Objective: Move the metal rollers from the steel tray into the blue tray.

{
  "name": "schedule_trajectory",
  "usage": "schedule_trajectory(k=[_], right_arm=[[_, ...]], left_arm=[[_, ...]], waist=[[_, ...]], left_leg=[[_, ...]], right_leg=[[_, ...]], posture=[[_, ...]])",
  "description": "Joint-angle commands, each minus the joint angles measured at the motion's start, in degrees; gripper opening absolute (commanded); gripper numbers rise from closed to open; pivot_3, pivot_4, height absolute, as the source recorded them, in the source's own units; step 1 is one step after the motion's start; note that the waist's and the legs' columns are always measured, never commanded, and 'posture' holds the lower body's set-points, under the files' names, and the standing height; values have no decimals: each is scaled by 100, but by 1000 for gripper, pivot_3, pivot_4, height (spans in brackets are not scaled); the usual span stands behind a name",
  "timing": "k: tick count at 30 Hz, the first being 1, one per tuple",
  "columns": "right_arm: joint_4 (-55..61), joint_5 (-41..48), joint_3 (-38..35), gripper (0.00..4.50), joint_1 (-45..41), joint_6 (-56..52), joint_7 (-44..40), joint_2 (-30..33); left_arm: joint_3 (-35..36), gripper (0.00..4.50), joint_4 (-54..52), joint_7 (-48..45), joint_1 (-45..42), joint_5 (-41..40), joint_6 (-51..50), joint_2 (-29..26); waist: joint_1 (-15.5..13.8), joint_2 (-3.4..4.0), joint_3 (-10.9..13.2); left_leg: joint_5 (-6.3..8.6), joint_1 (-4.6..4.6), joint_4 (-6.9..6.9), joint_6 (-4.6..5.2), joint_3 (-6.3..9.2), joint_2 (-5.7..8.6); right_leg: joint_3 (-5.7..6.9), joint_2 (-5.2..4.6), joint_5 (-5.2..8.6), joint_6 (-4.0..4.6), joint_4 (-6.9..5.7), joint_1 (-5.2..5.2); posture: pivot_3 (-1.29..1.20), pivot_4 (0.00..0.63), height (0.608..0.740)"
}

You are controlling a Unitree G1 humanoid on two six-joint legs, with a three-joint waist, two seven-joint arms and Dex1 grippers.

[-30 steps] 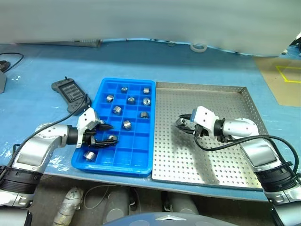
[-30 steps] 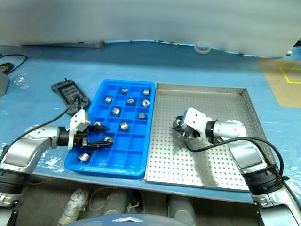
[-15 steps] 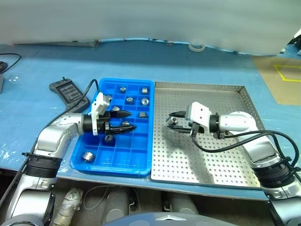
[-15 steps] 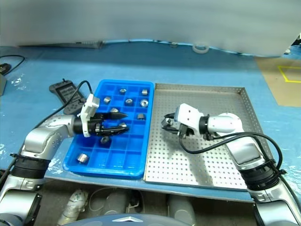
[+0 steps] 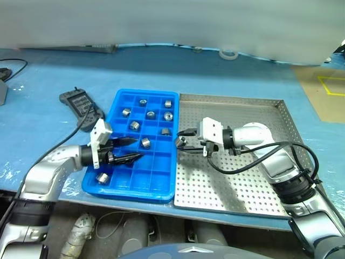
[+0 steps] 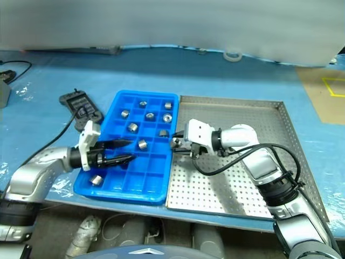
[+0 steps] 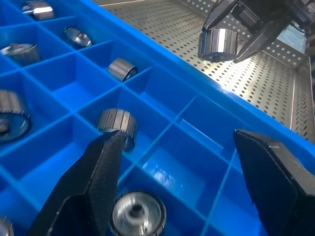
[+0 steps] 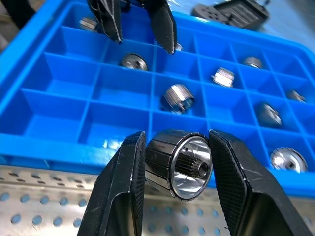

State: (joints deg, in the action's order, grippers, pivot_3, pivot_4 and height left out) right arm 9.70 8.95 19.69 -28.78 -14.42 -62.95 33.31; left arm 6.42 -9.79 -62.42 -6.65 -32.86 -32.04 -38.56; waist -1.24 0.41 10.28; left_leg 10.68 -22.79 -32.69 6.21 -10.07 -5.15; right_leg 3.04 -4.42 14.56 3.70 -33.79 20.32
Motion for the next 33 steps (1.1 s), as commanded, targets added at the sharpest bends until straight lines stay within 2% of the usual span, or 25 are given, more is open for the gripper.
schedule_trajectory(k=[1,7,13,19,24,28,33], right_arm=[[-38,168,120,1593,-141,79,-256,-191],[-349,259,384,1593,-315,-145,-547,-659],[-542,216,477,1593,-362,-233,-799,-673],[-100,677,425,1593,-116,-984,-1111,-450],[-264,514,472,1593,-143,-806,-951,-576],[-307,290,546,1593,-23,-577,-756,-627],[-248,185,474,3268,39,-677,-509,-629]], left_arm=[[493,3729,-464,212,314,-253,-105,-152],[885,3729,-760,451,919,-394,-219,-235],[972,3729,-1081,677,1200,-504,-300,-227],[874,3729,-904,710,1086,-427,-270,-274],[706,3729,-718,699,755,-393,-293,-261],[519,3729,-648,541,807,-299,-188,-268],[316,3757,-219,411,332,-182,-67,-258]], waist=[[-95,-2,0],[-311,-6,1],[-478,-12,0],[-490,-18,0],[-463,-21,-1],[-416,-23,-3],[-414,-25,-3]], left_leg=[[0,0,0,-1,1,0],[-1,5,5,-5,1,0],[-6,13,18,-15,-1,1],[-21,26,45,-39,0,1],[-35,34,59,-61,1,-13],[-36,37,64,-64,-1,-14],[-40,38,66,-70,-1,-15]], right_leg=[[1,0,0,0,0,-1],[1,0,0,0,1,-1],[1,0,1,-1,1,-2],[1,2,2,-3,3,-2],[1,15,2,-4,1,3],[1,16,2,-4,3,2],[1,17,2,-4,0,3]], posture=[[129,150,740],[187,150,740],[201,150,740],[170,150,740],[130,150,740],[60,150,740],[23,150,740]])
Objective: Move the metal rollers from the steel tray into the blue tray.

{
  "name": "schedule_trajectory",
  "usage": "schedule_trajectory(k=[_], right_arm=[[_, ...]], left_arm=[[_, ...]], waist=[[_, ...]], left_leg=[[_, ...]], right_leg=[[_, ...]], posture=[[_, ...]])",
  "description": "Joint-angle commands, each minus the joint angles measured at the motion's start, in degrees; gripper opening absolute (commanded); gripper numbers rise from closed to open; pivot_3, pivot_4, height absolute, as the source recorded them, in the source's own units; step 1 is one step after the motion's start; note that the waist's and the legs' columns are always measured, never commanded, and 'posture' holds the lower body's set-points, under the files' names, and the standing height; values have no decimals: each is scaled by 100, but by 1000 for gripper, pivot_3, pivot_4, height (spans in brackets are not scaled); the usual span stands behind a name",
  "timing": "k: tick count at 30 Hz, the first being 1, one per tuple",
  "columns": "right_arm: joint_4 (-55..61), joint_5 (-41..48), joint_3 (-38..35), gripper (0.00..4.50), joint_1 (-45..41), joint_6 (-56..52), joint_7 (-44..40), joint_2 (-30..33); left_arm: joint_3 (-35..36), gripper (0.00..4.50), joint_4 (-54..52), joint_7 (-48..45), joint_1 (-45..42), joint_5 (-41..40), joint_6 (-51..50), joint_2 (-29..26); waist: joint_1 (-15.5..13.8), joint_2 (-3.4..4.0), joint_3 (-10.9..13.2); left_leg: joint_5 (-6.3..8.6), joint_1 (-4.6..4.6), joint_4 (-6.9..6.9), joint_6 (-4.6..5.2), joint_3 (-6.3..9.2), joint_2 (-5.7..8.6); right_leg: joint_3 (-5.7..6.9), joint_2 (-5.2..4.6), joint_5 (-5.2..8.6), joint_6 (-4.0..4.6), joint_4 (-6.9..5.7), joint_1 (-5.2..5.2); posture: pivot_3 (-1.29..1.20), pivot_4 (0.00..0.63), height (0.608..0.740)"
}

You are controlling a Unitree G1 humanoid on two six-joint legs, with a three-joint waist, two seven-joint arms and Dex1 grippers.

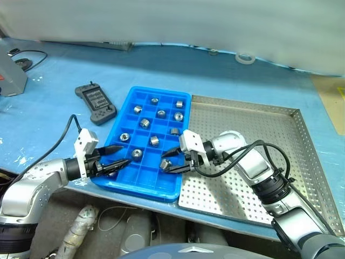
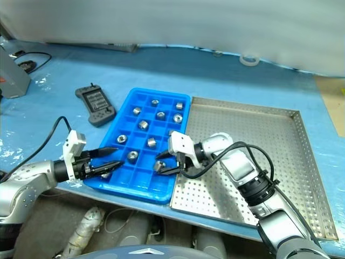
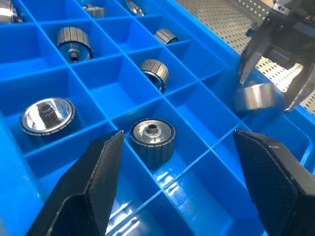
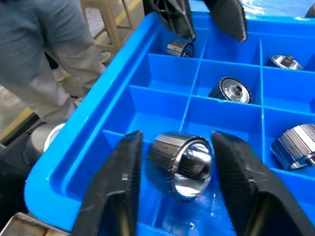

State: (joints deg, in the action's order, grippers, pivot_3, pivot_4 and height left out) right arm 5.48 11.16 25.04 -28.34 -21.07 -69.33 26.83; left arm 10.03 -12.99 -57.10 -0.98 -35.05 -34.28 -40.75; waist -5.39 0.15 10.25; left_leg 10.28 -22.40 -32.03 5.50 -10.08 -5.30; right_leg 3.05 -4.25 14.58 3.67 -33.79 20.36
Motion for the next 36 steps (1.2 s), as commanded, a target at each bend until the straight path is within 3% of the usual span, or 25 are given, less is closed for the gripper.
schedule_trajectory(k=[1,12,18,25,29,36], right_arm=[[179,-76,-79,3268,-5,-13,182,45],[527,38,-853,3268,166,-116,809,367],[535,-154,-1625,3268,473,28,1780,390],[1063,-384,-2516,3268,1518,-19,3253,187],[1471,-523,-2518,3268,2053,-2,3657,111],[1591,-719,-2308,3268,2152,24,4177,-219]], left_arm=[[-95,3757,154,-159,-300,58,187,-31],[-533,3757,845,-356,-984,275,536,341],[-849,3757,1804,-365,-1828,690,1068,827],[-926,3757,2964,-165,-2759,1044,1648,1496],[-1008,3757,3427,-424,-3245,1102,1752,1688],[-1029,3757,4205,-647,-3820,1280,2115,1967]], waist=[[6,0,0],[161,-6,-3],[243,-10,-5],[449,-13,-7],[605,-14,-7],[813,-14,-8]], left_leg=[[-1,2,0,-2,0,0],[-2,8,0,-2,-2,-1],[-3,10,-7,-1,-2,-2],[2,-9,-16,10,-4,-2],[8,-14,-18,22,-5,-4],[10,-12,-28,23,-5,-6]], right_leg=[[0,0,0,0,-2,-1],[0,0,0,0,-1,-8],[0,0,-1,1,-4,-12],[0,0,-1,1,3,-2],[0,0,-1,1,5,1],[0,0,-1,1,5,-4]], posture=[[15,150,740],[-84,150,740],[-166,150,740],[-287,150,740],[-343,150,740],[-368,150,740]])
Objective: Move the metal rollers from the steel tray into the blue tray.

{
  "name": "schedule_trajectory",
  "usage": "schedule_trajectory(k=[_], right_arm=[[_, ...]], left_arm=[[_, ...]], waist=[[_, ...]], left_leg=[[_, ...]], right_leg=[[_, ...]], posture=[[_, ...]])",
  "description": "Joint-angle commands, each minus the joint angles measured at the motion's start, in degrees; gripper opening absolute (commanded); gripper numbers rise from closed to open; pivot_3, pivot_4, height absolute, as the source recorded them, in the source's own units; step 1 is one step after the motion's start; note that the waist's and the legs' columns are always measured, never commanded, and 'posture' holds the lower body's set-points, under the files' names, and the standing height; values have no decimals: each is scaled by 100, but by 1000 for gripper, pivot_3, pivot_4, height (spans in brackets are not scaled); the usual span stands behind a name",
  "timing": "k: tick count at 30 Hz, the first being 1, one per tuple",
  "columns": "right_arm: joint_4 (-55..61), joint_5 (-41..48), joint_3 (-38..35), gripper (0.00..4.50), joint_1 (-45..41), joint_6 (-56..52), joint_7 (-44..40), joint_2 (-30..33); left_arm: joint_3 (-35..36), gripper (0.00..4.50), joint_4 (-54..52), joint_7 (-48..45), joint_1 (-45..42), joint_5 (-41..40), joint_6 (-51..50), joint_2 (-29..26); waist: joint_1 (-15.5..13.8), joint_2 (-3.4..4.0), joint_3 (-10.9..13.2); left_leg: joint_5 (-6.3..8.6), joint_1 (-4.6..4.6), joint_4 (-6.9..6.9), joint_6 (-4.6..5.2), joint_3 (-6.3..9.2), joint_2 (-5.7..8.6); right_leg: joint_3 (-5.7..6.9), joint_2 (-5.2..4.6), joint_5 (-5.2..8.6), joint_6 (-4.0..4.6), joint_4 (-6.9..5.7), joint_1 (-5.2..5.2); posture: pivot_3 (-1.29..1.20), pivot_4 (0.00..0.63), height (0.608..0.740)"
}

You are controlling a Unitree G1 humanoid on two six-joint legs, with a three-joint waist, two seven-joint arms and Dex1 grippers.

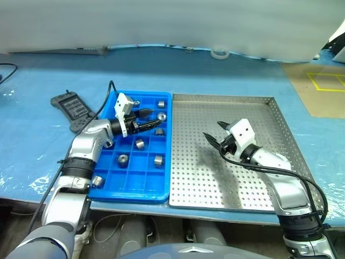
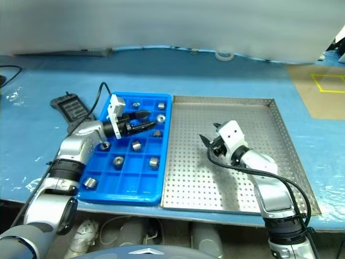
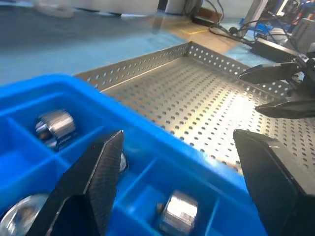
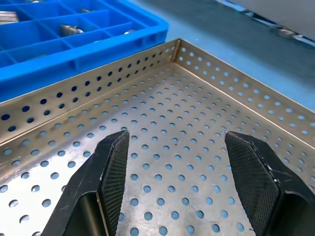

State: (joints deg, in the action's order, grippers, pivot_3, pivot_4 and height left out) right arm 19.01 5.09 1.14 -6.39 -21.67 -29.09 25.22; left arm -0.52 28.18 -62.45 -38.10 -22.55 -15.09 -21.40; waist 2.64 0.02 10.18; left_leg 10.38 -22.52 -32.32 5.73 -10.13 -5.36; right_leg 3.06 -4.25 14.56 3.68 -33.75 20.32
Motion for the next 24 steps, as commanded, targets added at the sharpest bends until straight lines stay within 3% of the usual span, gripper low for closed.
schedule_trajectory(k=[1,12,24], right_arm=[[238,-133,117,3268,-52,89,178,-79],[66,-321,237,3268,-303,198,4,213],[-179,-177,129,3268,-320,278,-173,241]], left_arm=[[37,3757,121,-128,-122,40,219,54],[243,3757,-143,-45,177,-9,260,-6],[529,3757,-941,354,837,-72,201,-131]], waist=[[20,0,0],[37,1,0],[-194,1,1]], left_leg=[[1,0,0,2,0,0],[8,-21,-13,16,0,-1],[10,-23,-11,16,1,-2]], right_leg=[[0,0,0,0,0,0],[3,-1,0,1,1,8],[5,-1,-1,1,2,10]], posture=[[-368,150,740],[-276,150,740],[-132,150,740]])
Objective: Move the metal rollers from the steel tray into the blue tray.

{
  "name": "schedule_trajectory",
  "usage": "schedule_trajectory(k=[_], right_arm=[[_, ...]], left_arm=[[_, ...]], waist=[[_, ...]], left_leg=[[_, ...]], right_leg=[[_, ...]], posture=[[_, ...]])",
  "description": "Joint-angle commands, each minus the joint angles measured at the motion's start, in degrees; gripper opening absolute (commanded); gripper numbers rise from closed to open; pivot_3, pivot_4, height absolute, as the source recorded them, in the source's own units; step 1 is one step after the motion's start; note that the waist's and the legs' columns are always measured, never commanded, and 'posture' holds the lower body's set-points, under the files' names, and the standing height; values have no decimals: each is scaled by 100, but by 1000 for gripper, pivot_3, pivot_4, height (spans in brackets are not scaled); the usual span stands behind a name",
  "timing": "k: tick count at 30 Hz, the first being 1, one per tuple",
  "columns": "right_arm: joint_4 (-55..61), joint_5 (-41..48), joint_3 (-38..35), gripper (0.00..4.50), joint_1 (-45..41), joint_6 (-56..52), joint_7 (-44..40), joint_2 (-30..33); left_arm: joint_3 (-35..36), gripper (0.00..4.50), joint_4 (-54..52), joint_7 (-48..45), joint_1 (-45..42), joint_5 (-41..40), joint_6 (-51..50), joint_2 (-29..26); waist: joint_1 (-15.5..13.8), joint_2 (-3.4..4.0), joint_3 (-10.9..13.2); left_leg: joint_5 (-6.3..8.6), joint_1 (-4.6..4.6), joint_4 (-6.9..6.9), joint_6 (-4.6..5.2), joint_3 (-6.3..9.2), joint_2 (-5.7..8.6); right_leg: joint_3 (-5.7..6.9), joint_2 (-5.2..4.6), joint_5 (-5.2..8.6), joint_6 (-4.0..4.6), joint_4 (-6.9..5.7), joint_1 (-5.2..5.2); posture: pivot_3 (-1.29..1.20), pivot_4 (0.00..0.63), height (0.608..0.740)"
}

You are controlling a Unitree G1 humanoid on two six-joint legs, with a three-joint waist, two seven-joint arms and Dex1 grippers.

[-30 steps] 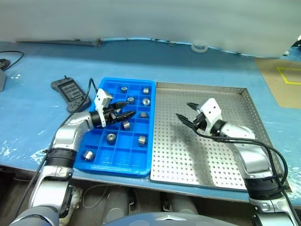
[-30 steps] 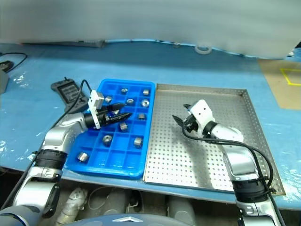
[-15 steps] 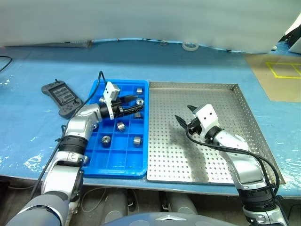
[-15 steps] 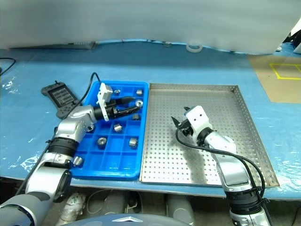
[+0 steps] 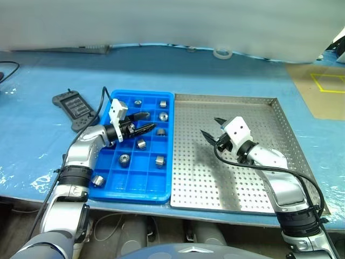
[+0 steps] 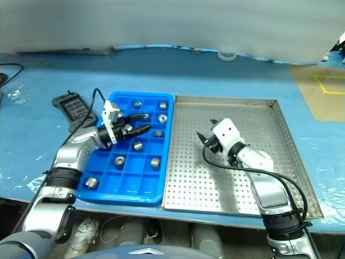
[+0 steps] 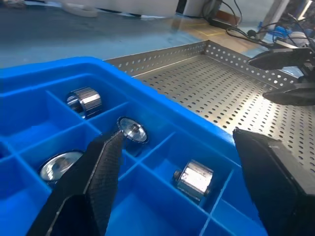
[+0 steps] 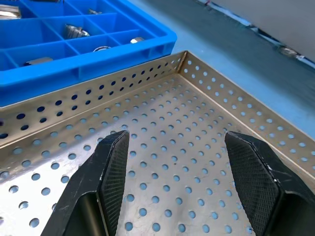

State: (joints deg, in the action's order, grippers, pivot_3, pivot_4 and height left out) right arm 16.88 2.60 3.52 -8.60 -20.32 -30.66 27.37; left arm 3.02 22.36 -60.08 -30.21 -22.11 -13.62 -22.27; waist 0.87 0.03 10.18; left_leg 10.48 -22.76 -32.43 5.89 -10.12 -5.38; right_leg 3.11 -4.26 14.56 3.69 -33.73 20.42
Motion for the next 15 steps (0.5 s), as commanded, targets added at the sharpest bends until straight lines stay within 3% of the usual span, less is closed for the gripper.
schedule_trajectory(k=[1,15], right_arm=[[-6,72,-104,3268,-169,136,-3,-4],[232,8,-35,3268,60,12,194,-277]], left_arm=[[198,3757,-422,161,94,-131,38,-47],[285,3757,-1030,530,327,-233,-333,-221]], waist=[[-30,0,0],[-174,0,0]], left_leg=[[0,0,-1,-1,0,0],[-3,3,11,-7,0,0]], right_leg=[[0,0,0,0,-1,0],[0,-1,0,0,0,3]], posture=[[-125,150,740],[-133,150,740]])
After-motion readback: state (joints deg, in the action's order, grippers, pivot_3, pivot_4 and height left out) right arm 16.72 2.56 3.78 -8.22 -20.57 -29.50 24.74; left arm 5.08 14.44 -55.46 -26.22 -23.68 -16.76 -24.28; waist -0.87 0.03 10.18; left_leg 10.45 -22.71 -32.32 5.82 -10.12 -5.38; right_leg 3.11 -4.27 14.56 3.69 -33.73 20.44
